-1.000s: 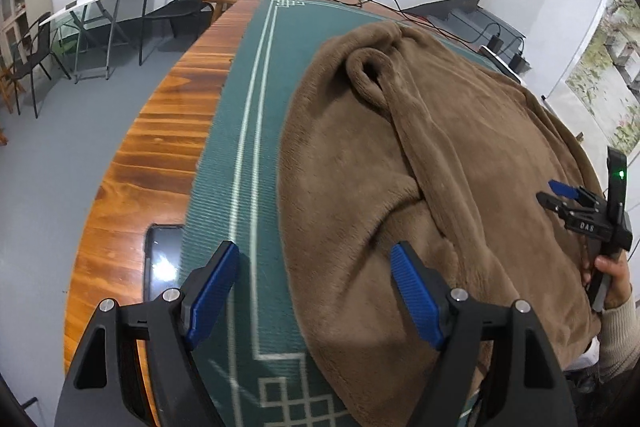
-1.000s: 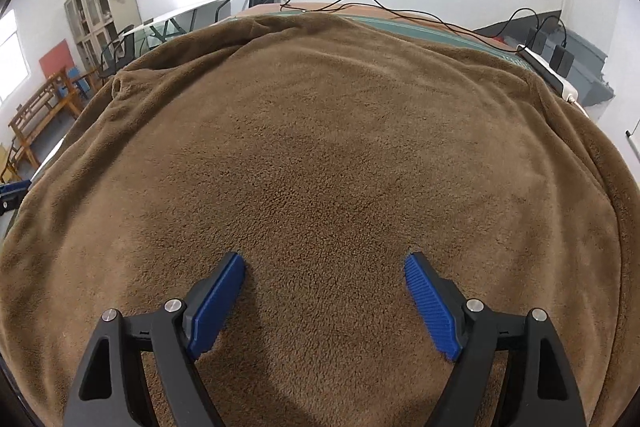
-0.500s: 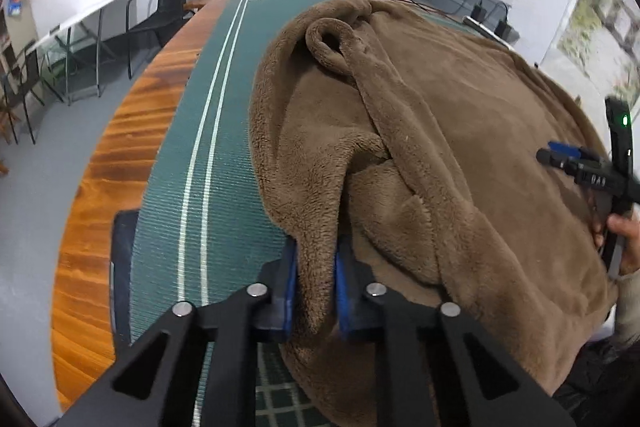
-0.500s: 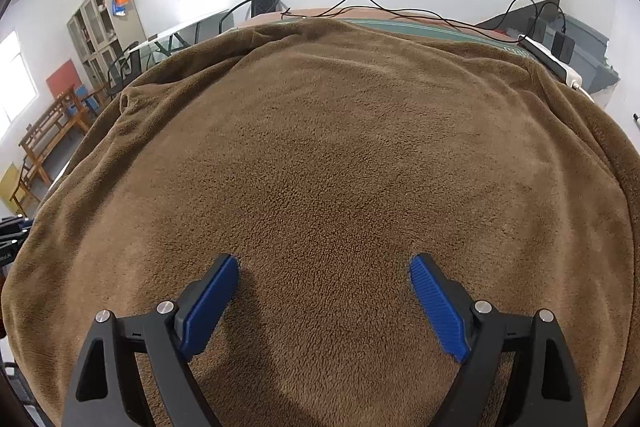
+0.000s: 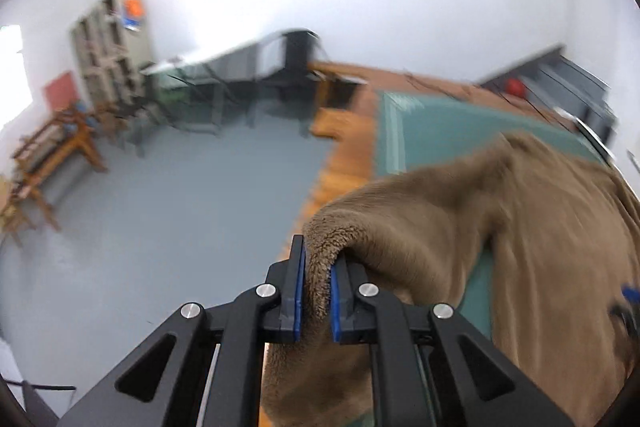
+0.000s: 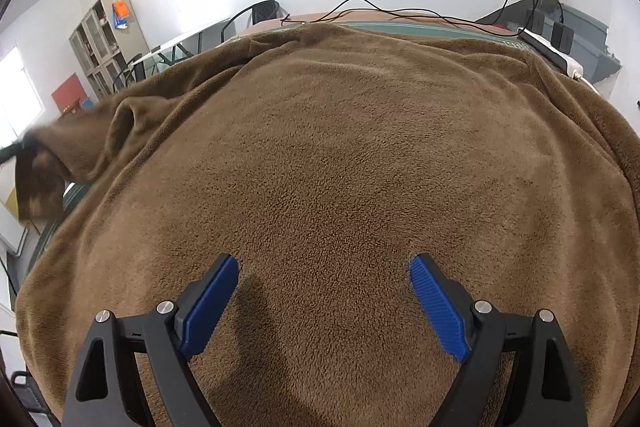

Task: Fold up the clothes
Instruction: 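Grasp a blanket edge with the left gripper and lift it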

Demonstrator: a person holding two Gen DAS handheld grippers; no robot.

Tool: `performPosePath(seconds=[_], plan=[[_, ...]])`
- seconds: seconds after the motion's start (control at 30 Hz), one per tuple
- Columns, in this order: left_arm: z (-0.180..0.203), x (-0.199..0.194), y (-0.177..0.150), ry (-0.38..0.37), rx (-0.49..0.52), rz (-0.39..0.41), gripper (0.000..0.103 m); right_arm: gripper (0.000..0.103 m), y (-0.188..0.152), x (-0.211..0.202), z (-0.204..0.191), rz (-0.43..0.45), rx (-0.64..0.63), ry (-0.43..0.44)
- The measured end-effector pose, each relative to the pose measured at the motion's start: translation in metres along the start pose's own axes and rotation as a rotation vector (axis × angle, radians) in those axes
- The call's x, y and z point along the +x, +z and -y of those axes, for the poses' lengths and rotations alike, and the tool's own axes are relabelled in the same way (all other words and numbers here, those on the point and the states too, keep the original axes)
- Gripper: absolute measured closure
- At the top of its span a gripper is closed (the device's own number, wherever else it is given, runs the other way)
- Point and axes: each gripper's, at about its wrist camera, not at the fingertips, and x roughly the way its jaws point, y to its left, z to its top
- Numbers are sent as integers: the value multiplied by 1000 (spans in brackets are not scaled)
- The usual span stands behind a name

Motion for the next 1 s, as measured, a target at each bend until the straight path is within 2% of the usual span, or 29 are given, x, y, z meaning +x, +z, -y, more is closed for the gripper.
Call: performPosePath(seconds=[0.1, 0.23, 0.37, 0.57, 0.83, 1.0], plan=[[-19, 9, 25, 23, -52, -4, 92, 13, 0, 0, 1, 1, 4, 5], [-32, 32, 42, 10, -94, -58, 91, 13, 1, 0, 2, 1, 6, 7], [-32, 45, 41, -24, -122, -98, 91, 13, 0, 0, 3, 3, 12, 14], [-24, 45, 36, -55, -138, -117, 91, 11, 1, 1, 3, 1, 10, 19], [-6, 30, 44, -194, -198, -143, 91, 11, 1, 1, 3, 4, 15, 26], [41, 20, 51, -302, -153, -151, 91, 11, 0, -1, 5, 9, 28, 41]])
